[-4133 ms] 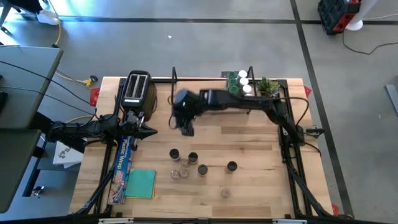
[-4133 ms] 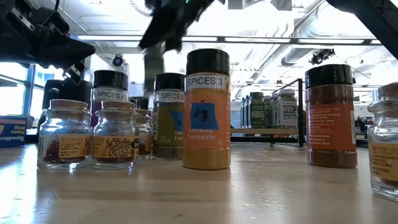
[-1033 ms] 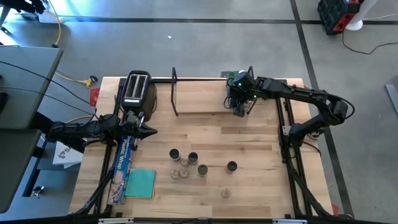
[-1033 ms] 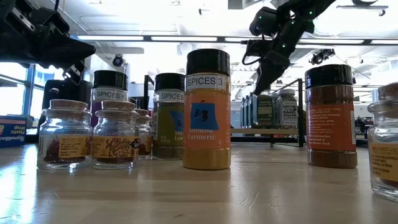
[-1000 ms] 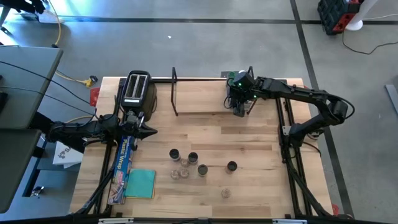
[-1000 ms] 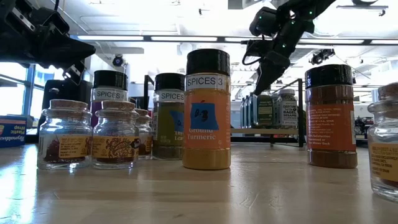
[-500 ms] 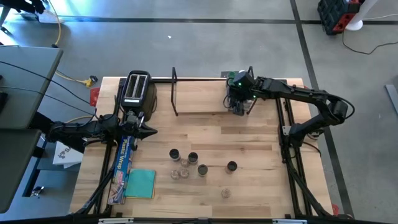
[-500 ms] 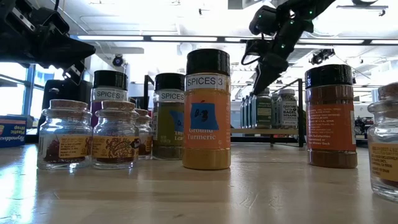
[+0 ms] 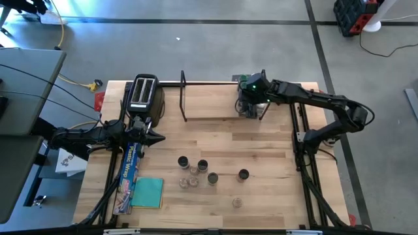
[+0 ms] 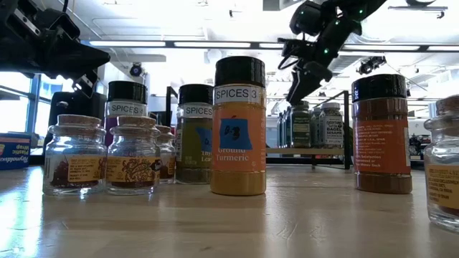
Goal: Shelf spices
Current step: Put the green seasoning bottle on the shelf and align it with the other green seasoning bottles
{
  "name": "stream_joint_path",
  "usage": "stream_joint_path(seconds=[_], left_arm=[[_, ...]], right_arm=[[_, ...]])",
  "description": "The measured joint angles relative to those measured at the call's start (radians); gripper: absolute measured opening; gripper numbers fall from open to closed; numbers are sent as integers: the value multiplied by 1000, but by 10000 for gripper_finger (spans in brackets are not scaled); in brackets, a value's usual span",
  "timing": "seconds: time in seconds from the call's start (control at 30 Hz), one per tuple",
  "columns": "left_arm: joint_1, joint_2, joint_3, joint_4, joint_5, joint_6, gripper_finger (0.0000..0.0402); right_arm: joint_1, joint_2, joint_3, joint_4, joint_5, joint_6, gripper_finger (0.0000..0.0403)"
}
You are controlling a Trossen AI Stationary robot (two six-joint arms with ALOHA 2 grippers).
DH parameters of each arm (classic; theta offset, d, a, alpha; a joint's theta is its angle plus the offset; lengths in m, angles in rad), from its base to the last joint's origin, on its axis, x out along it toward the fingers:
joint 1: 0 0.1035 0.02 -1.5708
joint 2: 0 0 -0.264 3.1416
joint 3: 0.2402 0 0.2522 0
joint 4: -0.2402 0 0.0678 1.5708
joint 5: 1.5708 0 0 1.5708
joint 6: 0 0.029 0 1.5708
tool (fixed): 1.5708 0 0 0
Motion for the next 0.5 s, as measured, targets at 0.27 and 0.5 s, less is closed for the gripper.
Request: stream_joint_path(seconds=[0.27,0.5], left_arm=[[0,0,0,0,0,0,0],[0,0,0,0,0,0,0]], right_arm=[[7,-66,0,-13,0,-29,265],[102,-128,0,-86,-48,23,262]])
